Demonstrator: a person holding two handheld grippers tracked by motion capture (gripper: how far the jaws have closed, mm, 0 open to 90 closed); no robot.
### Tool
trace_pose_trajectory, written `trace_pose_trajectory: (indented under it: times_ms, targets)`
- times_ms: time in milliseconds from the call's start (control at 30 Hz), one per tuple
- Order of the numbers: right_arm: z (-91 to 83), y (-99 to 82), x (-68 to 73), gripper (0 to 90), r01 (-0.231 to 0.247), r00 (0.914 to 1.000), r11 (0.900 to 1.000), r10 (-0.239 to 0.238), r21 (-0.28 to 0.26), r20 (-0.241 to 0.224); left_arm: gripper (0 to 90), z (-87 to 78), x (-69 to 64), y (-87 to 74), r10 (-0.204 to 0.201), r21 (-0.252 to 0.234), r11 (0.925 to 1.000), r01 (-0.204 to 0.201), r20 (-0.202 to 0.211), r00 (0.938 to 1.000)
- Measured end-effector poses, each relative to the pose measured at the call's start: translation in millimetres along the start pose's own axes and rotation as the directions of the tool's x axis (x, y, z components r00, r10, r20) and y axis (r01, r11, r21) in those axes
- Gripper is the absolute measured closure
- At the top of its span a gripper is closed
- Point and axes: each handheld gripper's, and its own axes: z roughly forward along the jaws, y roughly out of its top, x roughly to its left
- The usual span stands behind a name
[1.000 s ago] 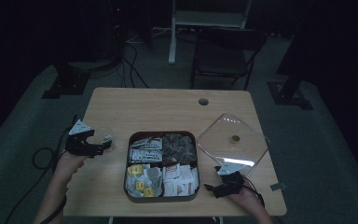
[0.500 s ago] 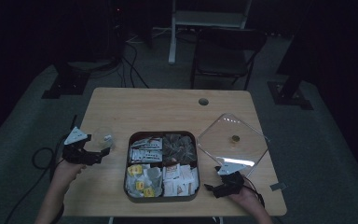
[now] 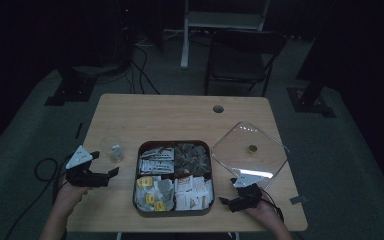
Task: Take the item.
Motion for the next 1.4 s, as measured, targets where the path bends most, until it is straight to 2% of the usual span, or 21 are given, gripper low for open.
trace_pose_trajectory:
  times_ms: [133, 167, 300, 367, 467, 667, 833, 1033, 1100, 1167, 1267, 1300, 1400]
  targets:
    - [0.0, 0.0, 0.1, 13.4, -0.001, 1.0, 1.0, 0.001, 0.0, 0.0, 2.2, -3.3, -6.4, -5.4, 0.022, -0.003, 0.9998, -0.022, 0.015, 0.9996]
    - [0.0, 0.0, 0.0, 13.4, -0.001, 1.0, 1.0, 0.001, 0.001, 0.0, 2.1, -3.6, -10.5, -9.2, 0.045, 0.009, 0.9989, -0.046, 0.028, 0.9986]
    - [-0.1, 0.0, -0.1, 13.3, -0.003, 1.0, 1.0, 0.003, 0.0, -0.001, 2.1, -3.8, -15.0, -16.4, 0.056, 0.003, 0.9984, -0.056, 0.054, 0.997]
    - [-0.1, 0.0, 0.0, 13.4, -0.001, 1.0, 1.0, 0.001, 0.001, -0.001, 2.1, -1.9, -17.1, -23.6, 0.059, 0.016, 0.998, -0.061, 0.065, 0.9961]
    - [-0.1, 0.0, 0.1, 13.4, -0.002, 1.0, 1.0, 0.002, 0.001, 0.0, 2.2, -0.4, -18.3, -28.0, 0.069, 0.023, 0.9973, -0.07, 0.061, 0.9957]
    - [-0.1, 0.0, 0.1, 13.1, -0.002, 1.0, 1.0, 0.002, 0.001, -0.001, 2.1, 1.4, -18.4, -41.4, 0.06, 0.013, 0.998, -0.061, 0.057, 0.9966]
    - [-0.1, 0.0, 0.1, 13.1, -0.002, 1.0, 1.0, 0.002, 0.002, -0.001, 2.2, 5.3, -19.2, -54.8, 0.063, 0.051, 0.9965, -0.066, 0.063, 0.996]
    - [-0.6, -0.5, 0.4, 13.2, -0.004, 1.0, 1.0, 0.004, 0.001, 0.001, 2.2, 8.0, -17.8, -64.2, 0.057, 0.07, 0.9956, -0.062, 0.067, 0.9961]
    - [-0.6, -0.5, 0.5, 13.1, -0.004, 1.0, 1.0, 0.004, 0.002, 0.001, 2.1, 9.8, -17.0, -68.6, 0.062, 0.094, 0.9933, -0.067, 0.057, 0.9964]
    - [-0.7, -0.6, 0.6, 13.0, -0.004, 1.0, 1.0, 0.004, 0.002, 0.001, 2.2, 10.3, -15.9, -70.6, 0.064, 0.097, 0.9929, -0.069, 0.053, 0.9965]
    - [-1.0, -0.9, 0.7, 12.8, -0.003, 1.0, 1.0, 0.003, 0.003, 0.0, 2.2, 10.9, -12.8, -75.2, 0.048, 0.109, 0.9926, -0.053, 0.053, 0.9974]
    - [-1.1, -1.0, 0.6, 12.8, -0.002, 1.0, 1.0, 0.002, 0.003, 0.0, 2.2, 12.2, -13.1, -77.2, 0.065, 0.128, 0.9893, -0.069, 0.04, 0.9971]
    - [-1.1, -1.1, 0.6, 12.8, -0.001, 1.0, 1.0, 0.001, 0.002, -0.001, 2.2, 14.6, -12.7, -79.2, 0.066, 0.151, 0.986, -0.071, 0.037, 0.9971]
